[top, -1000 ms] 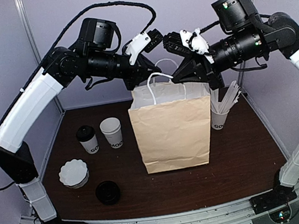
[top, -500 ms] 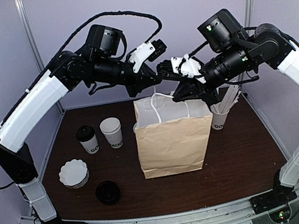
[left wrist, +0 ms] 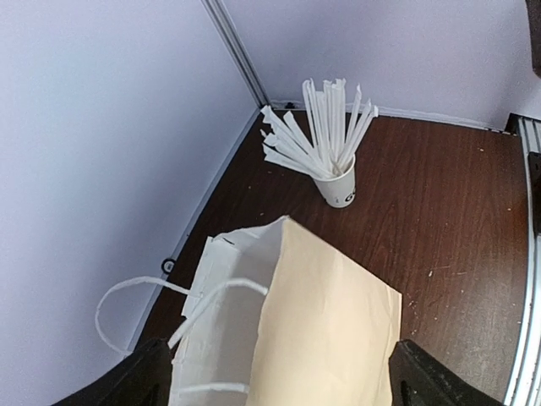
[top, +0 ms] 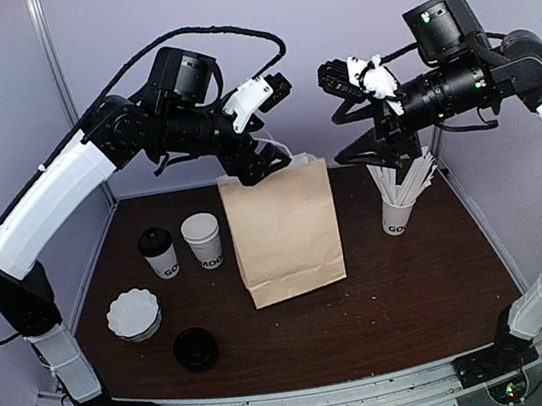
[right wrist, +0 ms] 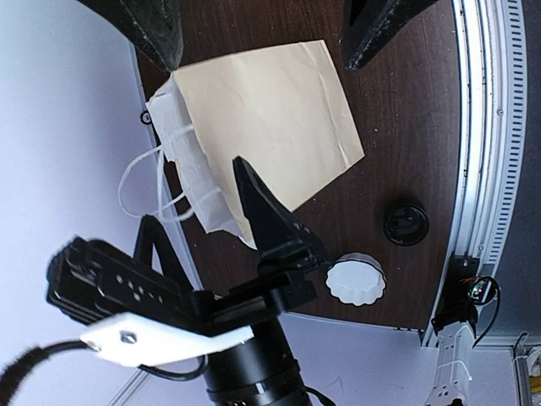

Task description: Pack the takeout coffee

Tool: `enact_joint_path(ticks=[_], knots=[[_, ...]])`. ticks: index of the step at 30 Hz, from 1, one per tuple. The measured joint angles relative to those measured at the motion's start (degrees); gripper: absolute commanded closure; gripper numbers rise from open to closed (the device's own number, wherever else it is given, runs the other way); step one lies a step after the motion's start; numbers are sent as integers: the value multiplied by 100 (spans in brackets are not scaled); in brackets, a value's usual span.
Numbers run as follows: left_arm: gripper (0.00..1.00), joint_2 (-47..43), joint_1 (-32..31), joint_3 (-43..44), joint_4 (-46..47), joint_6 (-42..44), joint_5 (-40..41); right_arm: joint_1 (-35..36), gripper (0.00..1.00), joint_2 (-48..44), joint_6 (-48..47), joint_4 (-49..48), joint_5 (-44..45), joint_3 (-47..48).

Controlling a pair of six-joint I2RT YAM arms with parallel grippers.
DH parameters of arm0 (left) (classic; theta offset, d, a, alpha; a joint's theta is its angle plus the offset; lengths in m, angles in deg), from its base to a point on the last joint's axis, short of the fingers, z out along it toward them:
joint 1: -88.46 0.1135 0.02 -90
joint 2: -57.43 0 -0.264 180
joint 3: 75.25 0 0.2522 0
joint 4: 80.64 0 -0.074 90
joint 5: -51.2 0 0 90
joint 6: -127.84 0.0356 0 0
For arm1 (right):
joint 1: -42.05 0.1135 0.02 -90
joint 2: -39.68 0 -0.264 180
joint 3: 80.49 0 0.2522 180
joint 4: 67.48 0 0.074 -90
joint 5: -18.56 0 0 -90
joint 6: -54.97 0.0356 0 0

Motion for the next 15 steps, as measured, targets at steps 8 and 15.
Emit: enact_joint_path(ticks=[8, 15], knots=[[5, -988, 345, -909, 50, -186, 149, -345, 34, -678, 105, -304, -22, -1335], [3, -960, 1174, -903, -229, -538, -671, -743, 33, -909, 114, -529, -186, -2400]])
